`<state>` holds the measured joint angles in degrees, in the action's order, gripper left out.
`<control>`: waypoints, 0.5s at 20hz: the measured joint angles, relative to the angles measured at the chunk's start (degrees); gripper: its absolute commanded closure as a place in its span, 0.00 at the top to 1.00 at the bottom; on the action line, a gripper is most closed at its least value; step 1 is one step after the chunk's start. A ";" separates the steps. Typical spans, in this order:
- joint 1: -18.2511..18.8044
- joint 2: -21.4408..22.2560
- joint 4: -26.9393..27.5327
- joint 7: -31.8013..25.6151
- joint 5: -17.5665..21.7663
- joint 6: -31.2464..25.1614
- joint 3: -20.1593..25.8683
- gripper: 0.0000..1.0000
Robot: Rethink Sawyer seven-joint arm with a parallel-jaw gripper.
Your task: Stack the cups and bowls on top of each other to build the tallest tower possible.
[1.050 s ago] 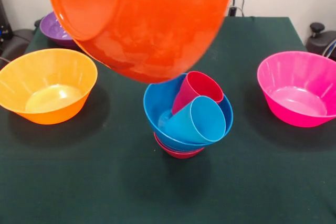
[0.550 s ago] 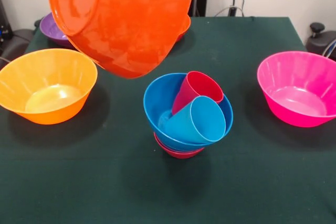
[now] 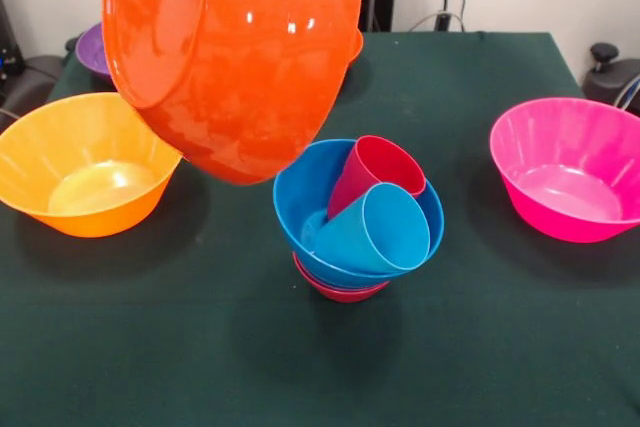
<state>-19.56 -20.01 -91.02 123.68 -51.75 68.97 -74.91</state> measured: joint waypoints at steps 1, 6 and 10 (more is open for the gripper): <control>0.00 -1.10 0.02 0.00 -1.69 0.21 0.02 0.00; 0.00 -4.40 0.02 0.00 -7.11 0.70 0.02 0.00; 0.01 -6.66 0.03 0.00 -11.09 1.11 0.02 0.00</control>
<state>-19.55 -26.67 -90.99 123.68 -62.84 70.08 -74.90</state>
